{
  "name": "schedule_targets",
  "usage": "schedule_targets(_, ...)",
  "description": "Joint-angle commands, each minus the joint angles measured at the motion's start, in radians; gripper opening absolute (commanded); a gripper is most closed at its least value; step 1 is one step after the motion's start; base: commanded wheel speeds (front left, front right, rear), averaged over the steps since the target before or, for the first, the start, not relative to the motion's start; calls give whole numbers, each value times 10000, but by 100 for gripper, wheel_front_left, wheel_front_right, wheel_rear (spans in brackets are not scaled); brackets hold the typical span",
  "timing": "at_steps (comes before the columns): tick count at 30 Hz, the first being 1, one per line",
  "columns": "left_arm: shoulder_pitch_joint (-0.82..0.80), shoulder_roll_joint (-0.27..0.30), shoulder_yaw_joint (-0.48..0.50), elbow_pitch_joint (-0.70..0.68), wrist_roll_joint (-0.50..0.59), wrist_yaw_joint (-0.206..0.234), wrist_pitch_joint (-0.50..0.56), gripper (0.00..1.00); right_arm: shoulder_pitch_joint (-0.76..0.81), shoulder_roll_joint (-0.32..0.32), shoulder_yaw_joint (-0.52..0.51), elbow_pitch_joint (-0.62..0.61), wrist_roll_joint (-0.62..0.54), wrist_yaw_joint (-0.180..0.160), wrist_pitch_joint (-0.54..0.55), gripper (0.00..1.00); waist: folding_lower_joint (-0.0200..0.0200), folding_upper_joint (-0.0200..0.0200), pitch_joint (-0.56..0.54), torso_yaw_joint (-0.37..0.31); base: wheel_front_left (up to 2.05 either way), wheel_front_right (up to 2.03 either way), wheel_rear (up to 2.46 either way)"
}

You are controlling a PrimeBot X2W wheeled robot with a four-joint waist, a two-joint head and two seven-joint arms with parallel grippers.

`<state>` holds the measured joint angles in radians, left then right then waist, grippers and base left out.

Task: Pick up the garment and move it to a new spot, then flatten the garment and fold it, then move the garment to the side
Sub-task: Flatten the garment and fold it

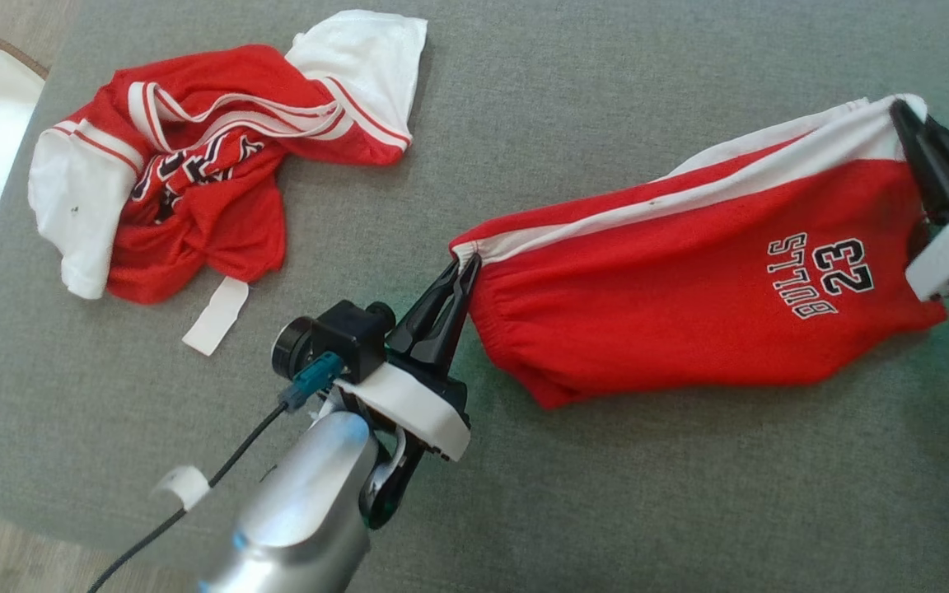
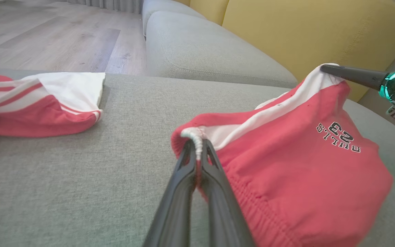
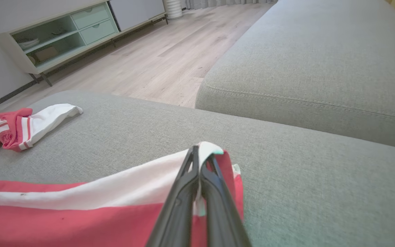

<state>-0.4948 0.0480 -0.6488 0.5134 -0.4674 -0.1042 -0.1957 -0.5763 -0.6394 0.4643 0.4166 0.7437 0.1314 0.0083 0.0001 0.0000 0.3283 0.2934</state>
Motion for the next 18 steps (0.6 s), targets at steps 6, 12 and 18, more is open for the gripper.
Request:
schedule_targets(6,-555,27,-17,378,-424,247,-389,9,-984,11,1429,945,557,-7,-675,100,-1,0,78,-63,0,0,0)
schedule_targets(12,-639,24,-295,826,-802,627,-579,100,-1412,51,2298,1662,1100,-7,-1257,100,-1,0,72,-232,0,0,0)
schedule_targets(18,-515,23,-274,786,-737,1226,-652,100,-1476,-718,2935,1872,1396,-7,-1778,100,-1,0,-34,-365,0,0,0)
